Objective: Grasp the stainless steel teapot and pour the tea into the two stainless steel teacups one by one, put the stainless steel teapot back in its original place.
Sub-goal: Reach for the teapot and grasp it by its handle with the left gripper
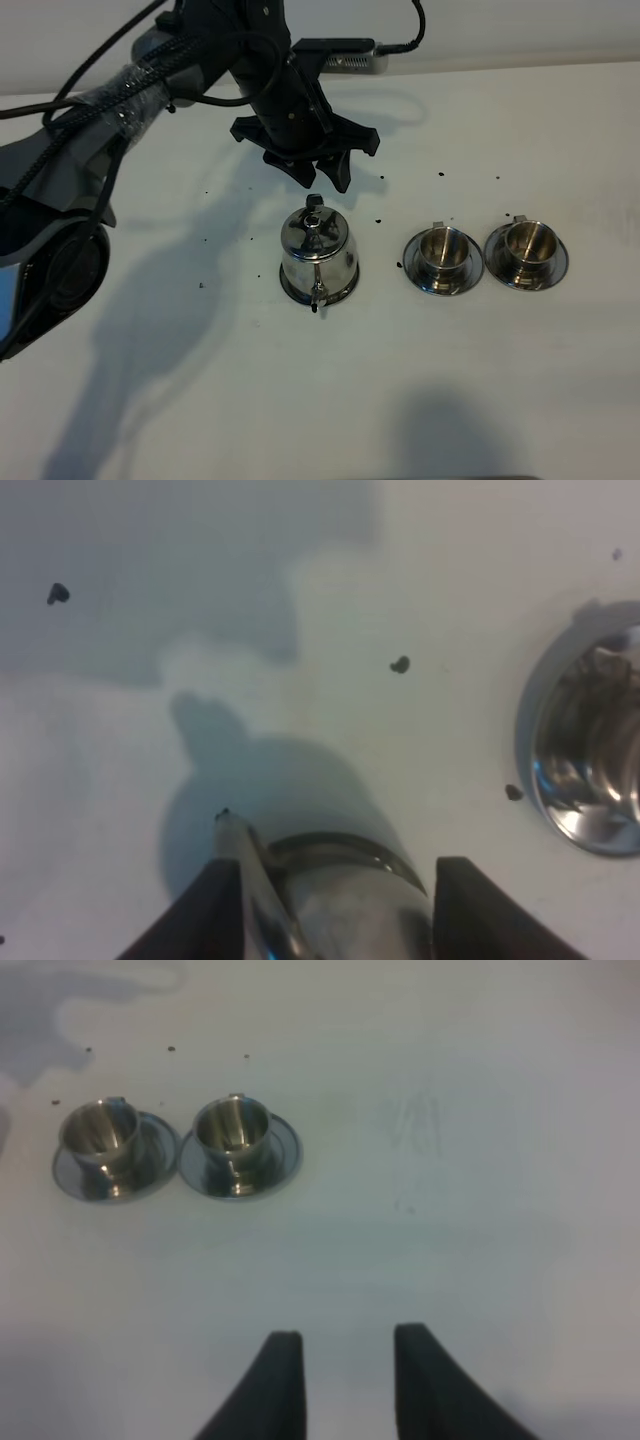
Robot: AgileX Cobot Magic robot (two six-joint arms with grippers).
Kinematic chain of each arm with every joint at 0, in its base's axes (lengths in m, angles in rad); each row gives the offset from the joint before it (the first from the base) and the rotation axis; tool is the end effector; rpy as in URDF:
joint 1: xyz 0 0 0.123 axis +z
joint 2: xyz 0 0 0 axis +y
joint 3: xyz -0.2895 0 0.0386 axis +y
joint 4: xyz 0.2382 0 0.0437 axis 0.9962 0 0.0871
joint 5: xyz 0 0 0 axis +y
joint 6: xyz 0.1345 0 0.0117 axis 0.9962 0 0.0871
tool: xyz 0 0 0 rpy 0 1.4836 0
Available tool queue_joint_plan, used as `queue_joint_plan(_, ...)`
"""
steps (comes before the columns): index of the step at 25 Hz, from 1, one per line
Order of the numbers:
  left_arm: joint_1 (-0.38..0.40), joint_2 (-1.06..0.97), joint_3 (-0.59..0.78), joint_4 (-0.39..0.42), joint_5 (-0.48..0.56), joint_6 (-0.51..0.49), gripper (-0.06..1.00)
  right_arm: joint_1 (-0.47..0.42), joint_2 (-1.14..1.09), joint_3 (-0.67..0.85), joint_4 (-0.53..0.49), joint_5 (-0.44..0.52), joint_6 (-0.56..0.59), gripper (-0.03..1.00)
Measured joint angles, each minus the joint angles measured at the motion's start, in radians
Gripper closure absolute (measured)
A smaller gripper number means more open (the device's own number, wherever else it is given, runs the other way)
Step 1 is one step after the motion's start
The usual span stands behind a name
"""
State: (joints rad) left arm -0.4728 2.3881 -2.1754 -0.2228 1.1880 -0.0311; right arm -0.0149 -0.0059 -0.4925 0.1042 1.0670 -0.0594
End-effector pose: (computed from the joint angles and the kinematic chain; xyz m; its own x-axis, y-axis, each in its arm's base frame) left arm 0.4453 -0.2588 0.1578 -0.9102 0.3388 -0.2384 0.3914 0.8919 -0.2267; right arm 0.0181 0.0120 0.2501 -0.4603 -0.0021 -0.8878 -0.0701 0.9970 0.0340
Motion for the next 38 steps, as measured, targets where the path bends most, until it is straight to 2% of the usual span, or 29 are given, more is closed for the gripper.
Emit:
queue_joint_plan(11,0.0,0.016,0.0,0.045,0.0,-0.004,0.48,0.0,0.0,0.0,0.0,0.0,0.0,0.75)
queue_joint_plan(38,0.01,0.016,0.032,0.051,0.0,-0.004,0.48,0.0,0.0,0.0,0.0,0.0,0.0,0.75)
